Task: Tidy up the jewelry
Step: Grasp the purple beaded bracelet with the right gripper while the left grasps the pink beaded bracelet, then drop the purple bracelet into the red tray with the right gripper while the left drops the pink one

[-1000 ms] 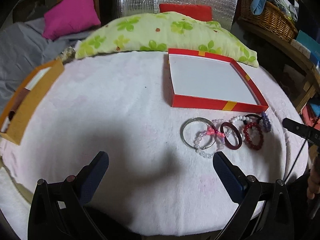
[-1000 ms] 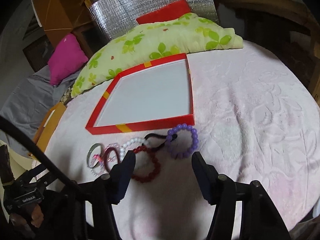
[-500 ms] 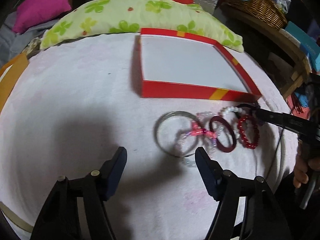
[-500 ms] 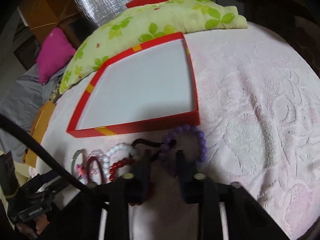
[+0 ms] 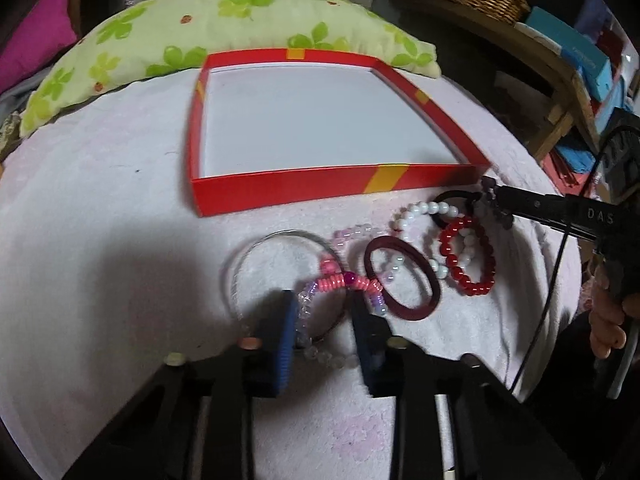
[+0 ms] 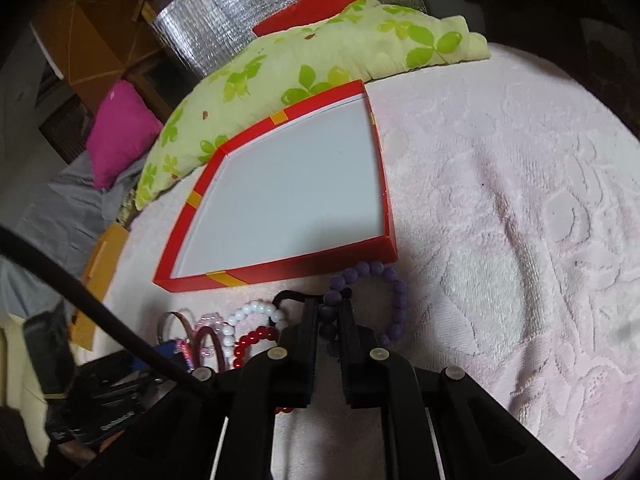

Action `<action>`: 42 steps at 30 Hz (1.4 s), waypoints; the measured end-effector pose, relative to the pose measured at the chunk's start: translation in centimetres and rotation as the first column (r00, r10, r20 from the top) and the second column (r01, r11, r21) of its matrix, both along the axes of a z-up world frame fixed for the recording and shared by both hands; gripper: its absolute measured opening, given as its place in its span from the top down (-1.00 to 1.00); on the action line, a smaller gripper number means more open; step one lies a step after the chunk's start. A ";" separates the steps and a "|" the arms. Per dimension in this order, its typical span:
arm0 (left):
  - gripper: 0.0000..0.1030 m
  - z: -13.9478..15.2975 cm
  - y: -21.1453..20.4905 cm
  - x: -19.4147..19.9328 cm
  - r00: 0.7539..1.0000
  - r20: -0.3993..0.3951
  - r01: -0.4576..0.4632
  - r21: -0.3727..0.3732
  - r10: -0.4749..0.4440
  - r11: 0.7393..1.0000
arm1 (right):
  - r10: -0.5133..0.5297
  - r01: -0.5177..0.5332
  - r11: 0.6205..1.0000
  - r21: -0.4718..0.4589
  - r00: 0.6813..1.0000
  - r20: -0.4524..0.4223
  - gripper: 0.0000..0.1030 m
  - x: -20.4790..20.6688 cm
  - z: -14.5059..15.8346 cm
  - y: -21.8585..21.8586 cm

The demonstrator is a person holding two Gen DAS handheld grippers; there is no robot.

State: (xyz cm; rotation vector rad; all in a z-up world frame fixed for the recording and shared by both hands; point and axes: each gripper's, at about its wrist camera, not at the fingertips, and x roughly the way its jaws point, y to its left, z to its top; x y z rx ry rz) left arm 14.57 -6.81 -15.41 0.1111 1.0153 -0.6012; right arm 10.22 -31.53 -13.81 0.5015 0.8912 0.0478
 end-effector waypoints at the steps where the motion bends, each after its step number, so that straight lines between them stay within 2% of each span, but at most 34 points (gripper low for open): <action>1: 0.73 0.0 -0.1 -0.1 1.000 0.002 0.009 0.001 -0.009 1.000 | 0.003 -0.003 1.000 0.029 1.000 0.007 0.79 -0.1 0.1 -0.2; 5: 0.85 0.0 -0.4 -0.6 1.000 0.021 0.022 0.009 -0.023 1.000 | 0.007 -0.014 0.989 0.147 0.999 0.045 0.79 -0.5 0.3 -1.1; 9: 0.85 1.0 0.3 -1.0 0.999 0.053 0.005 -0.015 -0.005 1.000 | 0.009 -0.026 0.969 0.246 0.997 0.072 0.79 -0.9 0.4 -1.8; 15: 0.86 3.3 1.8 -1.4 0.994 0.107 -0.015 -0.059 0.022 0.998 | 0.003 -0.055 0.899 0.434 0.993 0.120 0.79 -1.0 0.3 -2.9; 21: 0.86 6.2 3.0 -0.9 0.986 0.161 -0.034 -0.100 0.050 0.994 | -0.041 -0.039 0.851 0.524 0.989 0.140 0.79 -0.8 0.3 -4.0; 29: 0.86 8.6 2.1 2.9 0.975 0.208 -0.058 -0.091 0.076 0.994 | -0.051 -0.037 0.862 0.505 0.986 0.158 0.79 2.4 1.5 -3.7; 35: 0.86 6.9 -0.5 6.3 0.985 0.160 -0.061 -0.053 0.069 0.997 | -0.015 -0.049 0.887 0.459 0.991 0.135 0.79 6.3 1.3 -2.4; 39: 0.86 5.2 -2.2 7.8 0.989 0.133 -0.066 0.014 0.064 0.998 | -0.007 -0.031 0.901 0.432 0.996 0.086 0.79 8.3 0.1 -2.4; 42: 0.85 4.6 -3.0 8.3 0.989 0.133 -0.077 0.053 0.069 0.996 | -0.039 0.013 0.914 0.406 0.998 0.057 0.73 9.1 -0.5 -3.0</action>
